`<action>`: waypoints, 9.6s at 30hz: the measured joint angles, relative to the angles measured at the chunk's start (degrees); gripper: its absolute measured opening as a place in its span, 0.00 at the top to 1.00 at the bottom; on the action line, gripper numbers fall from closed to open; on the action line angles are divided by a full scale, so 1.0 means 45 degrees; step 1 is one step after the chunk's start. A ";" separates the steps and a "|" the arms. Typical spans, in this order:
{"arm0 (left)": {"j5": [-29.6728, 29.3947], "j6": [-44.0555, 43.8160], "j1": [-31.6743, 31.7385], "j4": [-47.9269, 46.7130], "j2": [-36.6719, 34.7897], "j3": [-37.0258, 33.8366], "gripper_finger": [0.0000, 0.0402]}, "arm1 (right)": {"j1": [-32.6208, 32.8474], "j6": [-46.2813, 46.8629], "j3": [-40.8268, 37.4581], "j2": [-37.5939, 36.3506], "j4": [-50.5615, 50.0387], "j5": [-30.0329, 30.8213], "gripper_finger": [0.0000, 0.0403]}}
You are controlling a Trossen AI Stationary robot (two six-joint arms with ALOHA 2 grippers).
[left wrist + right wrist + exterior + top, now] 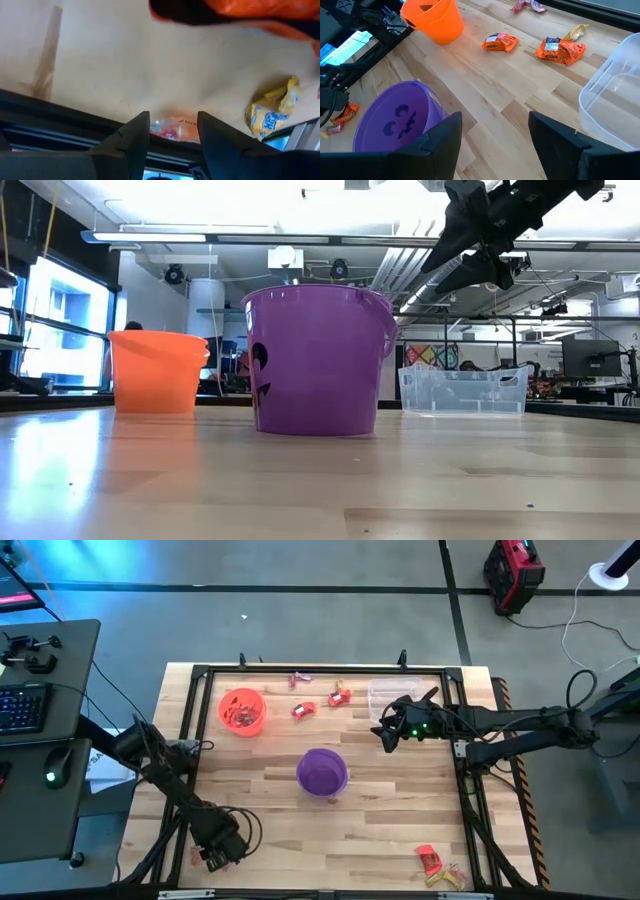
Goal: Sort candy by brand, put in halloween buckets
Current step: Put the orange gummy into the orange bucket, then put the red candy into the purple bucket
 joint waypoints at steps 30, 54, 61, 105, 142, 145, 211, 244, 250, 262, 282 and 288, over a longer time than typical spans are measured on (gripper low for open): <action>0.0490 -0.0467 -0.0600 0.0165 -0.0005 -0.0010 0.73 | 0.0000 -0.0042 0.0001 0.0000 -0.0182 0.0010 0.44; -0.2823 0.0222 0.1567 -0.0681 -0.4962 0.0078 1.00 | 0.0000 0.0005 0.0005 0.0005 -0.0200 0.0010 0.44; -0.6714 0.0552 0.4833 -0.1057 -0.9148 0.0082 1.00 | 0.0000 0.0015 0.0005 0.0005 -0.0216 0.0010 0.44; -0.7683 1.0285 1.8337 -0.0830 -1.0126 0.0073 0.64 | 0.0010 0.2585 0.0005 0.0015 0.3442 0.1961 0.44; -0.6711 1.0326 1.5468 0.8147 -0.7786 0.0073 0.62 | 0.7554 0.9599 0.0015 0.3839 -0.5574 -1.2461 0.44; -0.6182 1.0624 1.5789 0.8056 -0.7807 0.0073 0.62 | 0.7936 0.9059 0.0005 0.5307 -0.5130 -1.3600 0.44; -0.5616 1.1564 1.6101 0.8009 -0.7815 0.0073 0.62 | 0.7245 0.9465 0.1194 0.4005 -0.7250 -0.8380 1.00; -0.6277 1.0987 1.6111 1.0903 -1.1193 0.2497 0.62 | -0.0756 -0.3455 1.2589 1.3341 0.4502 -0.2679 1.00; -0.6262 1.0859 1.6111 1.0865 -1.1045 0.2492 0.62 | -0.1211 -0.3717 1.6085 1.6177 0.4480 -0.2246 1.00; -0.6161 1.0886 1.6106 1.0852 -1.1040 0.2492 0.62 | -0.1638 -0.3221 2.0181 1.9799 0.4039 -0.2947 0.96; -0.6023 1.2008 1.6106 0.9815 -1.1035 0.2492 0.62 | -0.2251 -0.4387 2.0215 1.8549 -0.0062 -0.3929 0.45; -0.5977 1.1903 1.6111 0.9807 -1.1117 0.2487 0.62 | -0.2296 -0.5528 2.0191 1.8330 -0.1449 -0.3616 0.45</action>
